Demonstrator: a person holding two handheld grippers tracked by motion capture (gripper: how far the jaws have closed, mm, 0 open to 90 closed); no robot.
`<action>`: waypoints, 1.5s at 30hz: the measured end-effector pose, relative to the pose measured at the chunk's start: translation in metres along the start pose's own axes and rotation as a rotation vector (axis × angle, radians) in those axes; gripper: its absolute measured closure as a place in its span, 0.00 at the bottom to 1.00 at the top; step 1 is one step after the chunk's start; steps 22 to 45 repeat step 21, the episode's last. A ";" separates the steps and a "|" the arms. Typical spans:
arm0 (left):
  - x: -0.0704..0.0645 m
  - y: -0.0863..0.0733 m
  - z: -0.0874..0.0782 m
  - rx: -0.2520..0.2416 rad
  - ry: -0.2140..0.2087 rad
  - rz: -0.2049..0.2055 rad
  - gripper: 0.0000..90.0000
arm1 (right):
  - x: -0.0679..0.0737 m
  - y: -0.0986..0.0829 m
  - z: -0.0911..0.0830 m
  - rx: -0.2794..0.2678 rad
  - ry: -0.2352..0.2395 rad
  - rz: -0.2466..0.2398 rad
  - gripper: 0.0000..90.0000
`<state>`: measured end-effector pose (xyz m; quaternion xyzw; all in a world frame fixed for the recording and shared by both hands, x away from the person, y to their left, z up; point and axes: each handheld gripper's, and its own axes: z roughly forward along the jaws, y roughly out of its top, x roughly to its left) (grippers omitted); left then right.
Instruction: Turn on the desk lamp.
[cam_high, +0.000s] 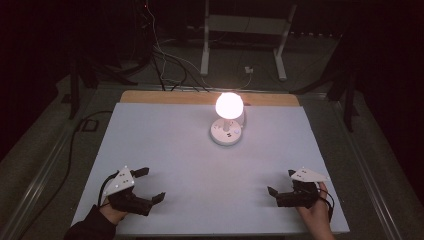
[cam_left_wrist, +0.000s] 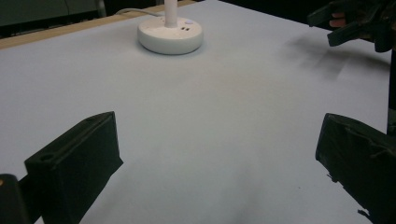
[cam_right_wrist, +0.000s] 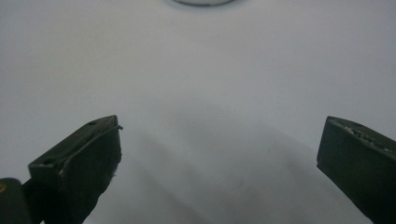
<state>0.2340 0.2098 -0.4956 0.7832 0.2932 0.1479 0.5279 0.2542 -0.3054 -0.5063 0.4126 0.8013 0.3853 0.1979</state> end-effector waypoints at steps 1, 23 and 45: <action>0.000 0.000 0.000 -0.002 -0.001 -0.002 0.00 | 0.000 0.000 0.001 0.005 0.006 -0.003 0.00; 0.000 0.000 0.001 0.000 -0.001 -0.003 0.00 | -0.002 0.001 0.003 0.000 0.050 -0.009 0.00; 0.000 0.000 0.001 0.000 -0.001 -0.003 0.00 | -0.002 0.001 0.003 0.000 0.050 -0.009 0.00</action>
